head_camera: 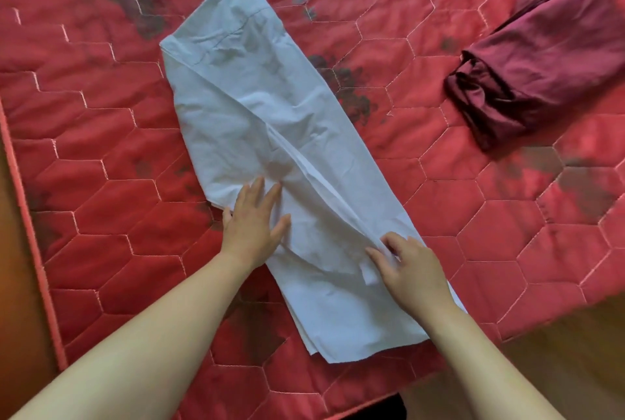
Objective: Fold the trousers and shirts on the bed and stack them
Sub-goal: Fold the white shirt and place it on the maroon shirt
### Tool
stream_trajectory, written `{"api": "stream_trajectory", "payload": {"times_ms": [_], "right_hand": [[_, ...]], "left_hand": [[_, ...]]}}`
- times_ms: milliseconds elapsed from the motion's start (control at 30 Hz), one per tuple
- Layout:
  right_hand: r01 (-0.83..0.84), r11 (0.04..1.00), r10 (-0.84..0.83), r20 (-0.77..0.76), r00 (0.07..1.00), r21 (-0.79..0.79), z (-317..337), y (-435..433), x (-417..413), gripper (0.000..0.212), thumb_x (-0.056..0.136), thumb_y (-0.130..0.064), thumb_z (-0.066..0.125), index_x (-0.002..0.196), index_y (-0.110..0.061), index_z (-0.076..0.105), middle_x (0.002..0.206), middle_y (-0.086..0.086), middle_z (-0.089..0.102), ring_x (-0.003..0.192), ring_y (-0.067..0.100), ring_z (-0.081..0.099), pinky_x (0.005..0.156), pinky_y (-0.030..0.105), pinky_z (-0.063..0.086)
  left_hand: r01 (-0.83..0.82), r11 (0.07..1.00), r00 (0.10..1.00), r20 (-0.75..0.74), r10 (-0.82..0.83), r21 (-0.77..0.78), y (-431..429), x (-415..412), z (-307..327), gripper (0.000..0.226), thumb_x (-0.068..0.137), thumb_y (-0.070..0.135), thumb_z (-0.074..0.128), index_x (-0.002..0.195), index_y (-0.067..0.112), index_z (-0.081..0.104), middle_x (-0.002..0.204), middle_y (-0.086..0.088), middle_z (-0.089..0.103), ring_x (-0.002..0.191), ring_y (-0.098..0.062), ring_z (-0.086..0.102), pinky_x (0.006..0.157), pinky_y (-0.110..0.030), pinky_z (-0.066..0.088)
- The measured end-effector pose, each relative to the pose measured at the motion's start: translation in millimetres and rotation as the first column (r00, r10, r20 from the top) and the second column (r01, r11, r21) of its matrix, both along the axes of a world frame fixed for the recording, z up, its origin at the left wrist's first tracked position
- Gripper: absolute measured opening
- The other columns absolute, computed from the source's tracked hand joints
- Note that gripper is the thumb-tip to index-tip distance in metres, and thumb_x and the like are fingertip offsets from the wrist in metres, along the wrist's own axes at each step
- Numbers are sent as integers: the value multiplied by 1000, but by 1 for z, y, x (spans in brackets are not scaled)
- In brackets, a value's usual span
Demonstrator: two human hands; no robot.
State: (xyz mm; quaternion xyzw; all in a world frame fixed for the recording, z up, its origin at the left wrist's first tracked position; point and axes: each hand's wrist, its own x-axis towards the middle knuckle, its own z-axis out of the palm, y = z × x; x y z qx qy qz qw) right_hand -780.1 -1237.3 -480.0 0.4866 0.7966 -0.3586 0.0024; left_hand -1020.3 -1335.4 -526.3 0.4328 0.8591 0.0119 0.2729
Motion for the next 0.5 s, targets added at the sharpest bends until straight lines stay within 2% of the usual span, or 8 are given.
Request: {"api": "stream_trajectory", "payload": {"times_ms": [67,133,233,300,367,433,500], "right_hand": [[10,1000,-10,-5,1000,12,4,-2,2,22,88,-34,60,74,-20,50,53,-3,44,62,27,45,58,26,22],[51,999,-52,-30,998,-13,11,-5,4,22,88,-39,58,77,-22,50,52,-2,47,56,25,46,53,31,24],[174,982,-182,-94,979,-79,19,-8,16,24,86,-46,55,73,-26,50,47,-2,49,49,15,47,46,24,31],[212,970,-217,-31,976,-119,18,-8,29,24,87,-48,53,77,-26,52,54,-2,56,50,12,50,45,21,32],[202,967,-179,151,972,-155,8,-7,43,25,89,-50,51,91,-26,57,74,2,66,68,22,60,54,28,38],[161,972,-96,339,936,-169,-3,-8,54,34,90,-50,50,110,-24,56,102,4,67,93,29,61,69,33,44],[149,975,-86,340,936,-164,-11,-8,55,37,88,-48,54,115,-23,54,113,0,62,102,25,58,76,34,45]], "left_hand": [[10,1000,1000,-20,-10,12,0,6,2,63,90,55,36,147,34,18,157,0,10,144,-22,5,110,-58,19],[15,1000,999,-37,-14,24,0,10,6,64,88,58,29,147,37,13,157,0,9,144,-22,5,110,-59,19],[47,997,999,-26,-45,58,0,15,11,64,87,61,23,146,42,7,157,1,7,144,-21,5,111,-58,18],[95,994,995,-28,-94,62,2,19,13,63,88,59,25,147,41,10,157,1,8,144,-21,6,110,-57,18],[170,985,984,-46,-170,8,4,23,12,62,89,57,28,147,38,15,157,1,8,144,-21,7,109,-58,18],[232,971,971,-49,-235,-54,5,28,10,60,91,55,29,147,36,17,157,2,8,144,-20,7,109,-60,15],[237,970,971,-26,-238,-55,4,31,8,58,92,54,30,146,37,18,157,4,8,145,-18,5,109,-60,10]]}}
